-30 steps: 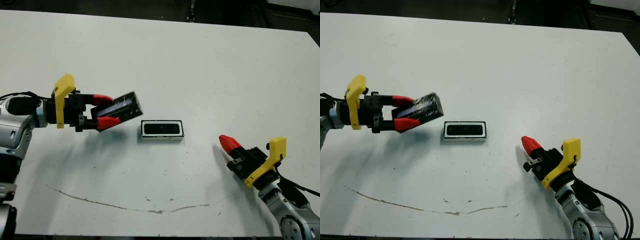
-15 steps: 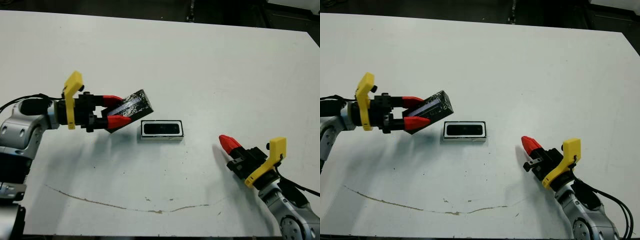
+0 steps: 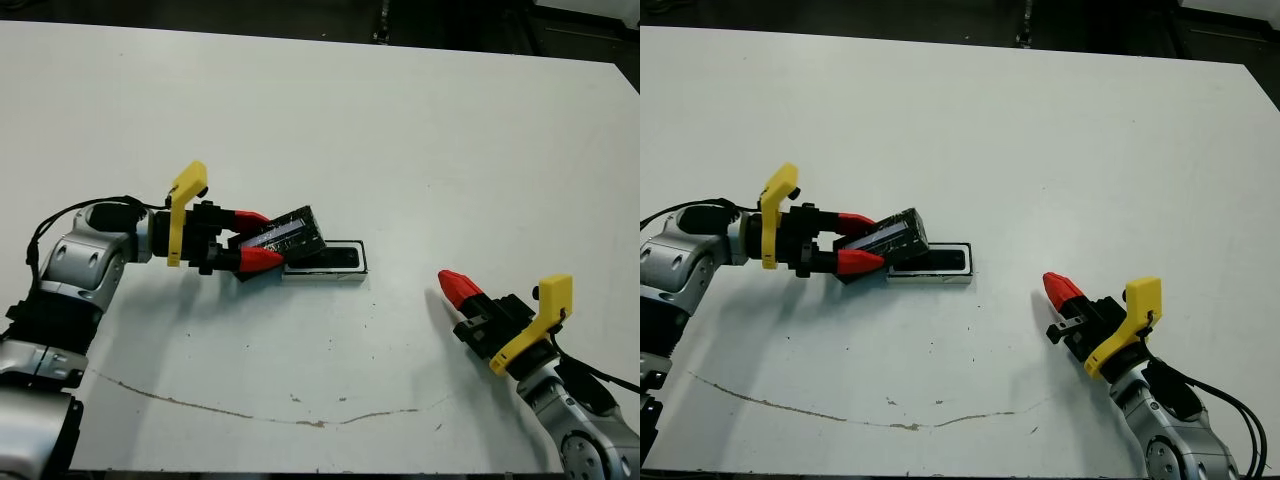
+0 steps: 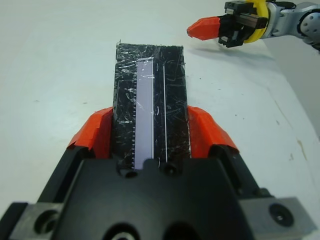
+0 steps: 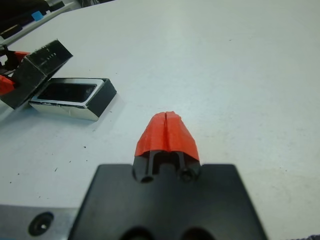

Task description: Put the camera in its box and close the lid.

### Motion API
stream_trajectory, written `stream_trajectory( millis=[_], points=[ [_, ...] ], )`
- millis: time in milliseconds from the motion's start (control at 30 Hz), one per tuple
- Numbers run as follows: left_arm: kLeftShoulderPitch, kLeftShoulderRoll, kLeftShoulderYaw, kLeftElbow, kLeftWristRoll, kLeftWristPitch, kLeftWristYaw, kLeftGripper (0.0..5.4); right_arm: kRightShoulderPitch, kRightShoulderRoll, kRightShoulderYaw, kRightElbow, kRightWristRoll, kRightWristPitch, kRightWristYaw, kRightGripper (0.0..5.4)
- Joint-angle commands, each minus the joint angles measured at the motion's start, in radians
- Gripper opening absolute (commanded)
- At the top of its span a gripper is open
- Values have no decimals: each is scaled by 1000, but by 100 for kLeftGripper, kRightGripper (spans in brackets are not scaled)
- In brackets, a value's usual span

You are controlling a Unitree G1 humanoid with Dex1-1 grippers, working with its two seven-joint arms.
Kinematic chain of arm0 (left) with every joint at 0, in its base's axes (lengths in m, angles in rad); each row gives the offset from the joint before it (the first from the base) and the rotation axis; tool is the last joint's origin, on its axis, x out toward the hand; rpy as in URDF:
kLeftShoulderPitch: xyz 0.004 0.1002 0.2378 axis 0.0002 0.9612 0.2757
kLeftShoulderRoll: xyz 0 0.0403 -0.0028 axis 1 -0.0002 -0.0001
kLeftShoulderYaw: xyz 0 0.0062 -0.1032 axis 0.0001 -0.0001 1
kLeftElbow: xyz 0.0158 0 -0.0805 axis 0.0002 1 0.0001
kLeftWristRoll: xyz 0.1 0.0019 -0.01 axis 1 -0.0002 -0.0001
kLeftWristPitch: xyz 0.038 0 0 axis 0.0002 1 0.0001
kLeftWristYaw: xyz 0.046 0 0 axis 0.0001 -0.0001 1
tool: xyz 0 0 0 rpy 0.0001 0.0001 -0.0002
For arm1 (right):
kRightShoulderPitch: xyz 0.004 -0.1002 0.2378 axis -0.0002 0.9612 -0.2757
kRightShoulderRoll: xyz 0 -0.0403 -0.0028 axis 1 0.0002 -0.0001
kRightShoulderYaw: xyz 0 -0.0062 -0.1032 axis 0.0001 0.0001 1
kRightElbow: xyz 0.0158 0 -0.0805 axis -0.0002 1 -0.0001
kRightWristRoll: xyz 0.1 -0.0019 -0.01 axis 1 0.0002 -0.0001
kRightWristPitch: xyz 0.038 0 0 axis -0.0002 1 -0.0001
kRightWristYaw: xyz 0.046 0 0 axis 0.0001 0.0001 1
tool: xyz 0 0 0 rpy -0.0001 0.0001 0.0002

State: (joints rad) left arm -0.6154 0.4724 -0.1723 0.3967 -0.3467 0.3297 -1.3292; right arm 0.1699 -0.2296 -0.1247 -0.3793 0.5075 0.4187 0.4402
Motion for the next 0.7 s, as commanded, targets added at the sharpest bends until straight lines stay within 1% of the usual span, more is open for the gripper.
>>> stream_trajectory(
  millis=[33,133,300,567,700],
  points=[
    [-6,-31,-11,32,3,-18,-27,315,13,-17,-7,12,-3,0,3,0],
    [-11,-38,-30,29,7,47,-27,315,13,-21,-9,12,-1,6,4,0],
    [-18,-50,-46,26,14,64,-31,315,13,-21,-6,13,-9,1,-1,0],
    [-27,-79,-72,45,23,34,-53,315,11,-18,-3,17,-7,4,2,0],
    [-26,-86,-92,36,46,15,-41,315,15,-16,-5,14,-6,1,0,0]
  ],
)
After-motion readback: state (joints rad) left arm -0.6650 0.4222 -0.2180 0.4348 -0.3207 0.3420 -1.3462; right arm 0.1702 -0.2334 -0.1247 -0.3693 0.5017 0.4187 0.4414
